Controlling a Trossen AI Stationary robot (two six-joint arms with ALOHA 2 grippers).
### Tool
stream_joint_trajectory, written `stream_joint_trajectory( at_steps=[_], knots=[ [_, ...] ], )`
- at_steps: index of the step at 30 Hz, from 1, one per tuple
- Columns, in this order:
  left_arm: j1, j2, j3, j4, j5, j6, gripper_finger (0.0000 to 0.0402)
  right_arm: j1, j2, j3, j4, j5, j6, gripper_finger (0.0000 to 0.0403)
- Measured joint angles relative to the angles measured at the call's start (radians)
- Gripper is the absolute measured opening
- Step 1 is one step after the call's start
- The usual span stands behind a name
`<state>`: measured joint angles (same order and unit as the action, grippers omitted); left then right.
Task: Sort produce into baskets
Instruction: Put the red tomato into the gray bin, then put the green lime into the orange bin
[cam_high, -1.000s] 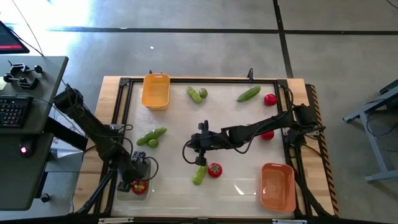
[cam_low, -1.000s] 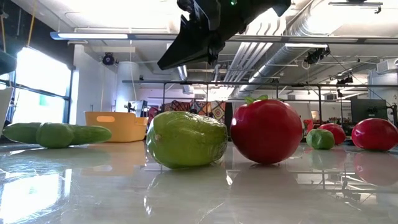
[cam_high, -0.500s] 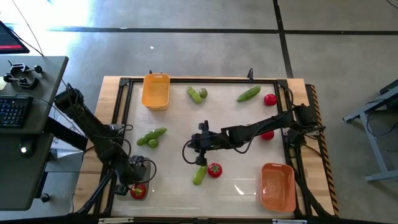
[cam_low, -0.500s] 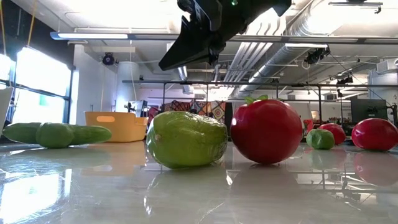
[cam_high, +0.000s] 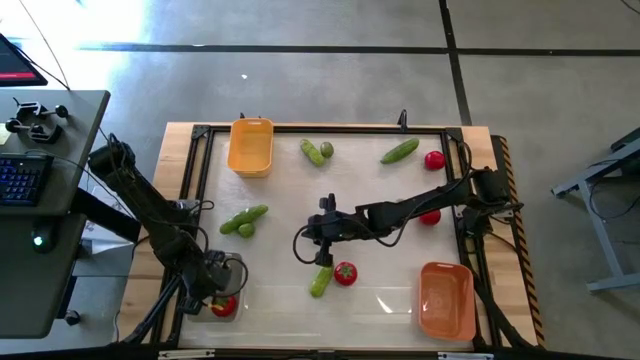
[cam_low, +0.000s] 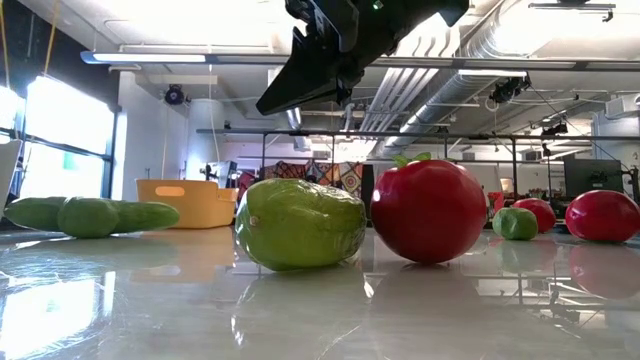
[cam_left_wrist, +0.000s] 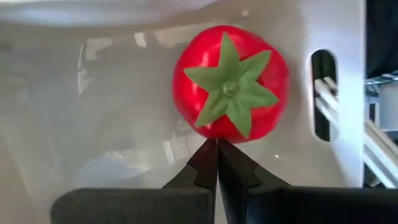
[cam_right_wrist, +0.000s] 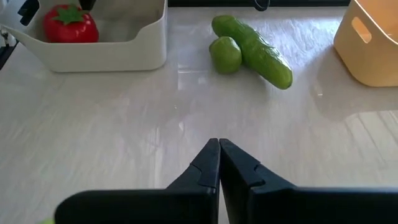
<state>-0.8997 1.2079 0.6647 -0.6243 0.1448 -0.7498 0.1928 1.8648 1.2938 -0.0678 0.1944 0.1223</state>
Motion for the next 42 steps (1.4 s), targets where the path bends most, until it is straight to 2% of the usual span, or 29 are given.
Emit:
stream_joint_trajectory(
  at_steps=[6,12,15,23,26,30,33,38,42],
  knots=[
    [0.000,0.000,0.000,0.060,-0.008,0.004,0.0000,0.004,0.000,0.000,-0.017,0.003,0.000,0.0000],
    [-0.021,-0.009,-0.004,0.042,-0.007,0.037,0.0000,0.026,-0.014,0.000,-0.066,0.008,-0.026,0.0000],
    [-0.020,-0.044,-0.035,0.088,-0.010,0.029,0.0000,0.027,-0.023,0.001,-0.062,0.032,-0.038,0.0000],
    [0.001,-0.178,-0.089,0.174,-0.105,0.066,0.0000,0.023,-0.022,0.001,-0.068,0.106,-0.043,0.0000],
    [0.015,-0.221,-0.110,0.185,-0.141,0.091,0.0000,0.030,-0.022,-0.004,-0.020,0.120,-0.048,0.0000],
    [0.040,-0.256,-0.143,0.212,-0.239,0.184,0.0000,0.028,-0.025,-0.089,0.086,0.119,-0.077,0.0000],
    [0.066,-0.276,-0.183,0.323,-0.311,0.274,0.0000,0.003,-0.026,-0.133,0.124,0.120,-0.043,0.0000],
    [0.136,-0.290,-0.201,0.528,-0.347,0.447,0.0000,-0.013,-0.030,-0.162,0.145,0.121,-0.019,0.0000],
    [0.202,-0.289,-0.201,0.622,-0.354,0.589,0.0000,0.001,-0.067,-0.164,0.071,0.132,-0.010,0.0000]
  ],
)
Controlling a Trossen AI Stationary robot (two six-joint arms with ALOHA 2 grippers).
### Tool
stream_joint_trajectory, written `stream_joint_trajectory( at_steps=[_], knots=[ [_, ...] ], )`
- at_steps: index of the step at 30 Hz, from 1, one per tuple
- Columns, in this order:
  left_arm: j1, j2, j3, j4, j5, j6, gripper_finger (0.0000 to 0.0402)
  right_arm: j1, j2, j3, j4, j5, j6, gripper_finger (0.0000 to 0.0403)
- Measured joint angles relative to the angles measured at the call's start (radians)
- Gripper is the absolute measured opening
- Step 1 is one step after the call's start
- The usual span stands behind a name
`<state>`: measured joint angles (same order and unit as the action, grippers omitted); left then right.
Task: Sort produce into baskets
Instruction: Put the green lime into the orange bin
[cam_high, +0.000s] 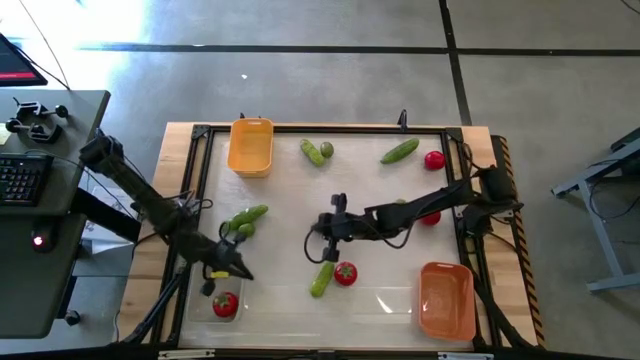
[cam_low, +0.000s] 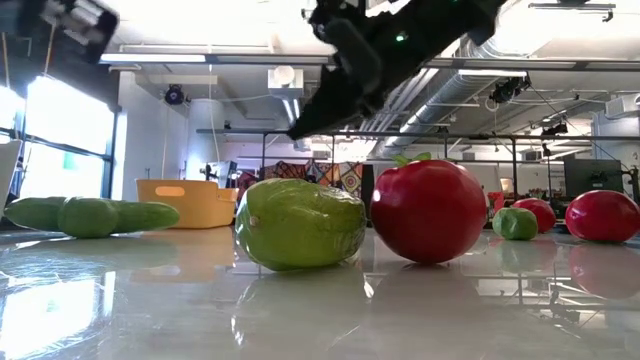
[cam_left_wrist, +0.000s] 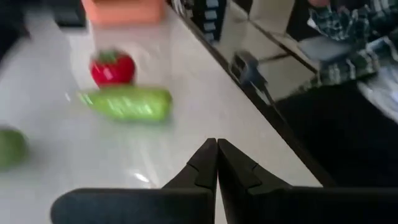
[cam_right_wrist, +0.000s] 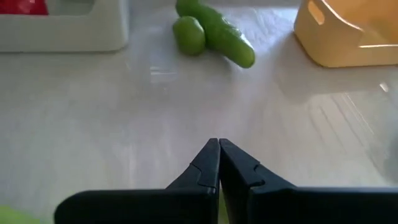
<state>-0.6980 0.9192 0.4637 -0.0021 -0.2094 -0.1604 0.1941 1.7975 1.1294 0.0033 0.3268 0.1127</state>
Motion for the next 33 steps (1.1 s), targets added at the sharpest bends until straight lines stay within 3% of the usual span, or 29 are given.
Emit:
stream_joint_trajectory(
  at_steps=[4,9,16,20,26,29,33],
  knots=[
    [0.090,0.005,0.000,0.065,-0.001,0.130,0.0000,0.004,-0.072,0.000,-0.157,0.044,0.042,0.0000],
    [0.212,0.028,0.000,0.145,0.142,0.242,0.0000,-0.005,-0.155,0.000,-0.361,0.149,0.154,0.0000],
    [0.364,0.069,-0.001,0.235,0.274,0.339,0.0000,-0.004,-0.169,-0.004,-0.411,0.210,0.183,0.0000],
    [0.449,0.105,-0.001,0.276,0.360,0.347,0.0000,-0.010,-0.192,-0.125,-0.266,0.208,0.197,0.0000],
    [0.542,0.149,0.000,0.312,0.364,0.356,0.0000,-0.057,-0.284,-0.382,0.076,0.090,0.202,0.0000],
    [0.583,0.159,-0.001,0.335,0.363,0.356,0.0000,-0.097,-0.350,-0.468,0.109,0.081,0.206,0.0000],
    [0.643,0.175,0.000,0.346,0.340,0.356,0.0000,-0.154,-0.454,-0.508,0.029,0.019,0.243,0.0000]
  ],
)
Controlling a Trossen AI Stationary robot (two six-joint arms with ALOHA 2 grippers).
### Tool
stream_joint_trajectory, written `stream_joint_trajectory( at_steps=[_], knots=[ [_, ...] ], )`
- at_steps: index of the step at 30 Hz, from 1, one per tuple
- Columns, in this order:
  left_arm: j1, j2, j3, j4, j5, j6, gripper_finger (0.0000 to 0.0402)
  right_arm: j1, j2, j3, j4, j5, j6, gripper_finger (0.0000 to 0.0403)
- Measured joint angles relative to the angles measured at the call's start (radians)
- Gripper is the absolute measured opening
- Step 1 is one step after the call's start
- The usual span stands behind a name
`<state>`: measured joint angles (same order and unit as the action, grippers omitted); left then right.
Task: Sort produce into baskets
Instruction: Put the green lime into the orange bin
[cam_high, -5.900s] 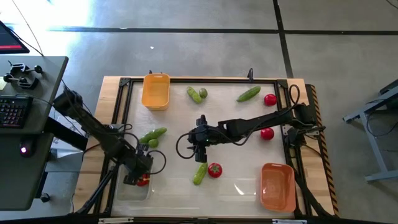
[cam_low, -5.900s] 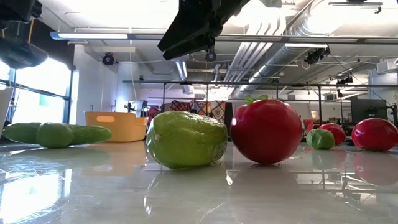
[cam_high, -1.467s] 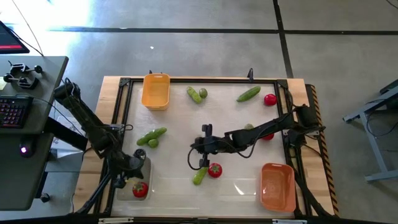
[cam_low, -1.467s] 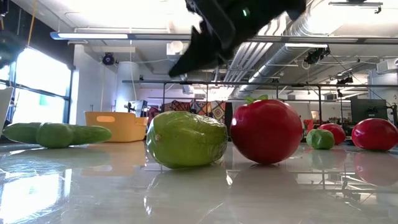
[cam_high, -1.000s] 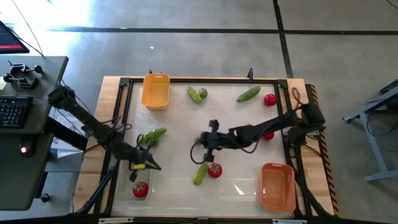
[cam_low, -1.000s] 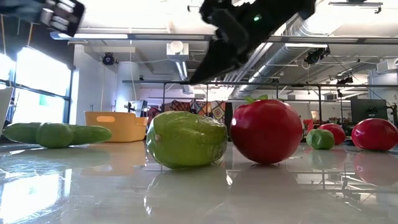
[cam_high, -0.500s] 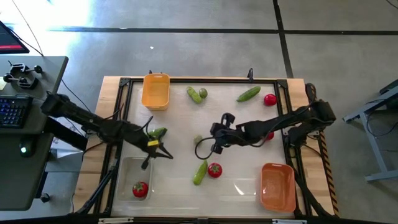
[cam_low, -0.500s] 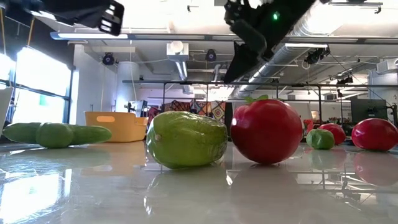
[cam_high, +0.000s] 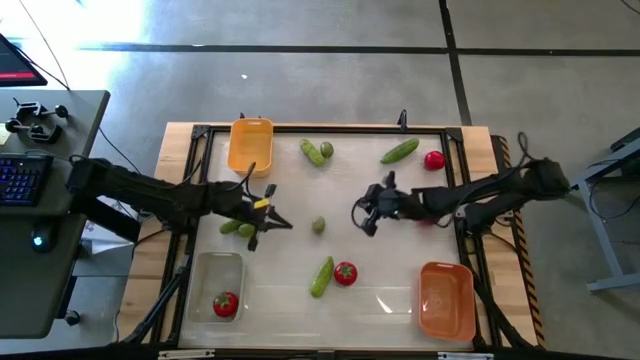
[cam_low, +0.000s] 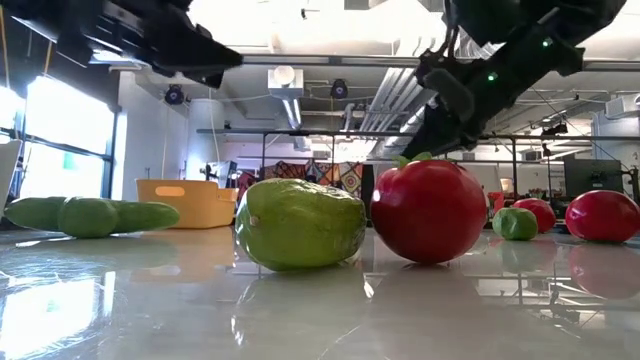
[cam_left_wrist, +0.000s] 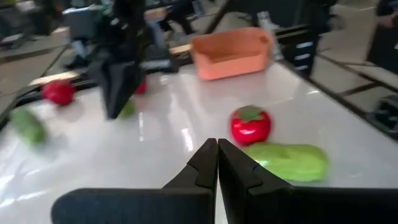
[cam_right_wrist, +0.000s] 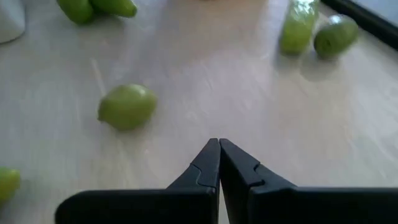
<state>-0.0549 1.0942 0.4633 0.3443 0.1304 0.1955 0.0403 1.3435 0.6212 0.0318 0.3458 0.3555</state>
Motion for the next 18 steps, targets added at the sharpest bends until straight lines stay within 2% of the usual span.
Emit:
stream_joint_trajectory(
  at_steps=[7,13,18],
  knots=[
    [0.116,0.055,0.000,0.000,-0.107,-0.008,0.0000,-0.048,-0.080,0.001,-0.101,-0.015,0.006,0.0000],
    [0.181,0.139,0.000,0.015,-0.109,0.002,0.0000,-0.048,-0.081,0.001,-0.154,-0.016,0.073,0.0003],
    [0.216,0.196,0.000,0.019,-0.109,0.057,0.0000,-0.035,-0.081,0.036,-0.239,-0.014,0.194,0.0044]
  ],
)
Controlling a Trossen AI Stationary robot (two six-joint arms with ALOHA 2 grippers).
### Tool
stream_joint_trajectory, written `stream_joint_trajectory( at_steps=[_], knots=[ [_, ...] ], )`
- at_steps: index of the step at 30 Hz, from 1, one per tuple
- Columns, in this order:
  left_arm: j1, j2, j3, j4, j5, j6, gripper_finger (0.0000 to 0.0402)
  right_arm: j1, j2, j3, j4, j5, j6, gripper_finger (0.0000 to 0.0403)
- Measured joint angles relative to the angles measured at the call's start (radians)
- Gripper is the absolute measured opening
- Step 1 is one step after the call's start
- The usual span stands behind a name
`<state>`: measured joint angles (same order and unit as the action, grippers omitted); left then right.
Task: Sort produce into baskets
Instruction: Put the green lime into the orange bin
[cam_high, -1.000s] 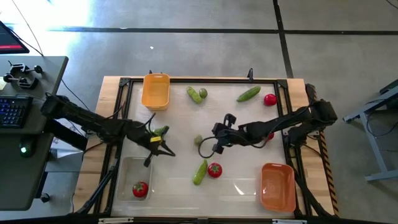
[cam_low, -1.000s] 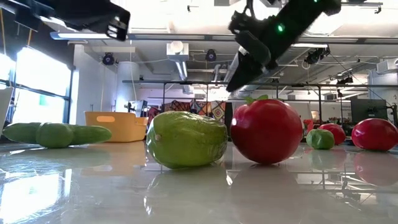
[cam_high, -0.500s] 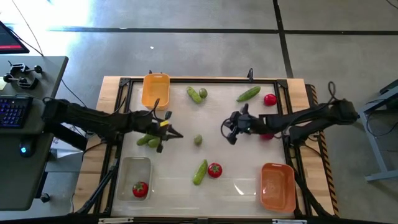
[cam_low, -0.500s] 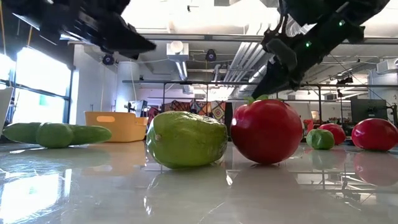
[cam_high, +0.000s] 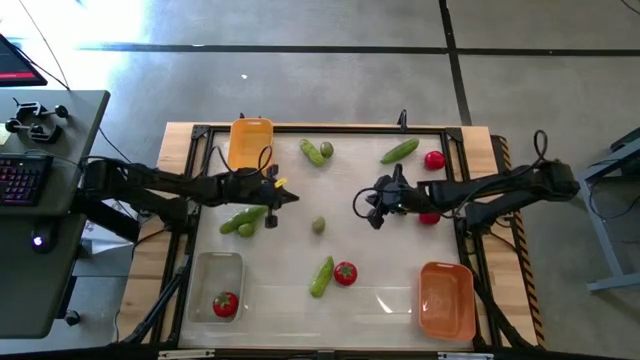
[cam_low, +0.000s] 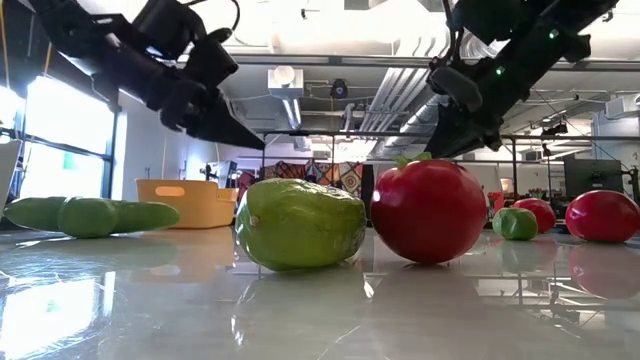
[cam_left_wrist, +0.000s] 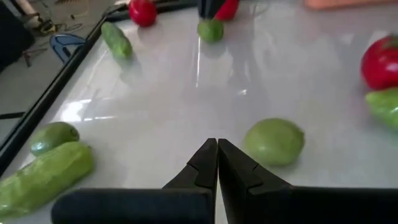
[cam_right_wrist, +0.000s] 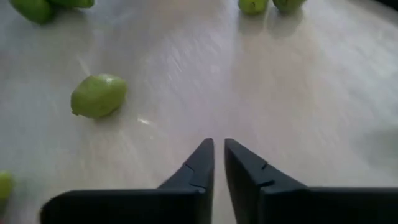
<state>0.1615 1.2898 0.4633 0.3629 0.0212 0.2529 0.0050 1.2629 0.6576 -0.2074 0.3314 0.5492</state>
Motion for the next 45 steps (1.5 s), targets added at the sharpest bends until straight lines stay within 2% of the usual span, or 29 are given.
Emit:
stream_joint_trajectory(
  at_steps=[8,13,17,21,36,41,45],
  knots=[
    [0.039,0.012,0.001,0.013,0.024,0.100,0.0000,0.011,0.000,0.151,-0.410,0.004,0.230,0.0165],
    [0.049,0.012,0.025,-0.024,0.147,0.149,0.0000,0.011,0.000,0.164,-0.510,-0.009,0.297,0.0232],
    [0.048,0.012,0.067,-0.056,0.277,0.135,0.0000,-0.008,0.016,0.160,-0.596,-0.025,0.345,0.0264],
    [0.048,0.012,0.086,-0.056,0.365,0.115,0.0000,-0.032,0.048,0.160,-0.673,-0.028,0.351,0.0270],
    [0.069,0.012,0.088,-0.060,0.358,0.117,0.0000,-0.132,0.199,0.159,-0.662,-0.148,0.228,0.0270],
    [0.078,0.012,0.088,-0.060,0.358,0.117,0.0000,-0.136,0.207,0.159,-0.658,-0.147,0.222,0.0253],
    [0.086,0.012,0.089,-0.063,0.358,0.117,0.0000,-0.136,0.207,0.159,-0.657,-0.149,0.211,0.0219]
  ],
)
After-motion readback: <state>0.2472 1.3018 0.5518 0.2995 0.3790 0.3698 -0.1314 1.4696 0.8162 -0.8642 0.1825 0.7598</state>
